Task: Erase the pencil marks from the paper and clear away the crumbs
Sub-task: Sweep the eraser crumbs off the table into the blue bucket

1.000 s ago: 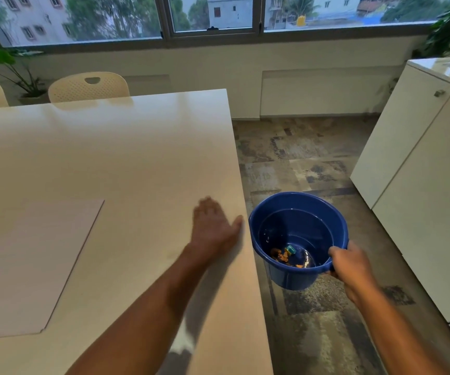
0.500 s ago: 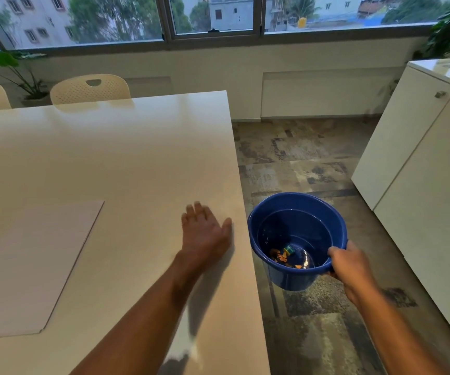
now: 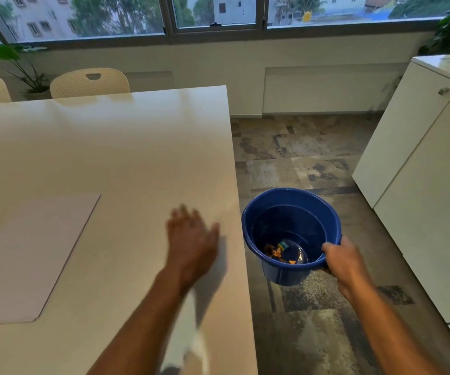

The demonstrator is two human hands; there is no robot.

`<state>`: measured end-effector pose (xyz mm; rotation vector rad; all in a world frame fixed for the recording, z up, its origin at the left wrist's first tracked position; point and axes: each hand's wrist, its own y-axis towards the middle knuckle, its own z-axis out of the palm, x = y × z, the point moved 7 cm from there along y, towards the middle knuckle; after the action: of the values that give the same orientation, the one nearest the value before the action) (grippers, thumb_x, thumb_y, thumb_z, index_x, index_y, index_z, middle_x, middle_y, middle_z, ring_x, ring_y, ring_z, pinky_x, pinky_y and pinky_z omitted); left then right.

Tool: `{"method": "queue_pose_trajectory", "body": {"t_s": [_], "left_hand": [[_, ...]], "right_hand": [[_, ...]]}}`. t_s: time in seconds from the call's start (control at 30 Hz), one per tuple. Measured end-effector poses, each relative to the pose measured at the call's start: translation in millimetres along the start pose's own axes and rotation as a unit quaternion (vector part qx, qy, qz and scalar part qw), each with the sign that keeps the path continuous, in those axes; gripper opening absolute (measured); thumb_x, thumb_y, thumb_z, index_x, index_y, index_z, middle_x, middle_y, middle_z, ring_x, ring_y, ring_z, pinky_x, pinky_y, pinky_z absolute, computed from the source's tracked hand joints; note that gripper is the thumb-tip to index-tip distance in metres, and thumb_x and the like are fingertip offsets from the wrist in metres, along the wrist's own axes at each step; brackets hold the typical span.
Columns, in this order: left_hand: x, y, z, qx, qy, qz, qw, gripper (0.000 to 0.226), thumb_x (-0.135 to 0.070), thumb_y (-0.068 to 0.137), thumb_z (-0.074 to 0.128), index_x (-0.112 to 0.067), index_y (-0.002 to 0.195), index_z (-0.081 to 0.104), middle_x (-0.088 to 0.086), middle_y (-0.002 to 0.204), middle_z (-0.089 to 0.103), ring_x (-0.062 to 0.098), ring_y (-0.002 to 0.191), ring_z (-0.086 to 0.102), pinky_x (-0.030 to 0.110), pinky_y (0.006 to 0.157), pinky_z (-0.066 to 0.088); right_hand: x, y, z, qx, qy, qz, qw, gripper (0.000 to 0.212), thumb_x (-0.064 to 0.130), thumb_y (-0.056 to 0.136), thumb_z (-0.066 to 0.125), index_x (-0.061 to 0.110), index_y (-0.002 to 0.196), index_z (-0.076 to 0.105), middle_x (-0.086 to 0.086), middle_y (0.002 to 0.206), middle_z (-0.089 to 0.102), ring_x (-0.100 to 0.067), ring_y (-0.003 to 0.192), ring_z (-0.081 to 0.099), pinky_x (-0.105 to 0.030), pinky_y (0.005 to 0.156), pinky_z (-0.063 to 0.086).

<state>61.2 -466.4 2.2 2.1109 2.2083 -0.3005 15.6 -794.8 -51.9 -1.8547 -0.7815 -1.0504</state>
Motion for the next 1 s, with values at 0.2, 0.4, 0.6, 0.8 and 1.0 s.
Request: {"method": "queue_pose_trajectory", "body": {"t_s": [0.2, 0.4, 0.6, 0.8, 1.0], "left_hand": [[97.8, -45.8, 8.2, -0.003, -0.005, -0.152, 0.988, 0.083, -0.06, 0.1, 0.015, 0.0, 0.157, 0.008, 0.027, 0.163, -0.004, 0.041, 0.152, -0.005, 0.053, 0.122, -0.001], [23.1, -19.0, 21.4, 0.032, 0.02, -0.091, 0.995, 0.087, -0.07, 0.095, 0.01, -0.011, 0.158, -0.004, 0.022, 0.163, -0.016, 0.048, 0.148, -0.018, 0.063, 0.117, -0.012], [-90.7, 13.9, 32.3, 0.068, -0.01, 0.07, 0.995, 0.085, -0.072, 0.094, 0.01, -0.019, 0.159, -0.008, 0.016, 0.162, -0.025, 0.038, 0.145, -0.031, 0.059, 0.116, -0.018], [-108.9, 2.6, 12.7, 0.054, -0.114, 0.195, 0.973, 0.074, -0.058, 0.103, 0.02, -0.018, 0.159, -0.006, 0.009, 0.165, -0.02, 0.024, 0.148, -0.029, 0.045, 0.12, -0.016], [70.9, -9.2, 6.8, 0.002, -0.021, -0.058, 0.998, 0.082, -0.06, 0.1, 0.012, -0.003, 0.158, 0.005, 0.03, 0.162, -0.009, 0.044, 0.15, -0.012, 0.055, 0.121, -0.004]], "right_hand": [[0.2, 0.6, -1.2, 0.011, 0.004, -0.01, 1.0, 0.03, 0.004, 0.089, 0.05, 0.012, 0.118, 0.055, -0.016, 0.102, 0.062, -0.031, 0.086, 0.064, -0.037, 0.062, 0.057], [-0.8, -2.9, -0.7, 0.002, 0.013, -0.009, 1.0, 0.031, 0.004, 0.09, 0.05, 0.012, 0.119, 0.055, -0.015, 0.103, 0.061, -0.032, 0.088, 0.064, -0.043, 0.069, 0.06], [-4.9, -10.2, -1.4, -0.034, 0.008, 0.023, 0.999, 0.028, 0.003, 0.091, 0.05, 0.014, 0.116, 0.055, -0.014, 0.099, 0.063, -0.032, 0.088, 0.067, -0.044, 0.072, 0.061], [-6.9, -18.7, 1.3, -0.059, 0.015, 0.036, 0.998, 0.029, 0.002, 0.091, 0.048, 0.013, 0.116, 0.055, -0.018, 0.094, 0.064, -0.026, 0.072, 0.061, -0.035, 0.057, 0.052], [-10.7, -25.7, 2.2, -0.073, 0.021, 0.039, 0.996, 0.027, 0.001, 0.089, 0.048, 0.012, 0.112, 0.056, -0.016, 0.089, 0.062, -0.023, 0.069, 0.057, -0.034, 0.057, 0.048]]}}
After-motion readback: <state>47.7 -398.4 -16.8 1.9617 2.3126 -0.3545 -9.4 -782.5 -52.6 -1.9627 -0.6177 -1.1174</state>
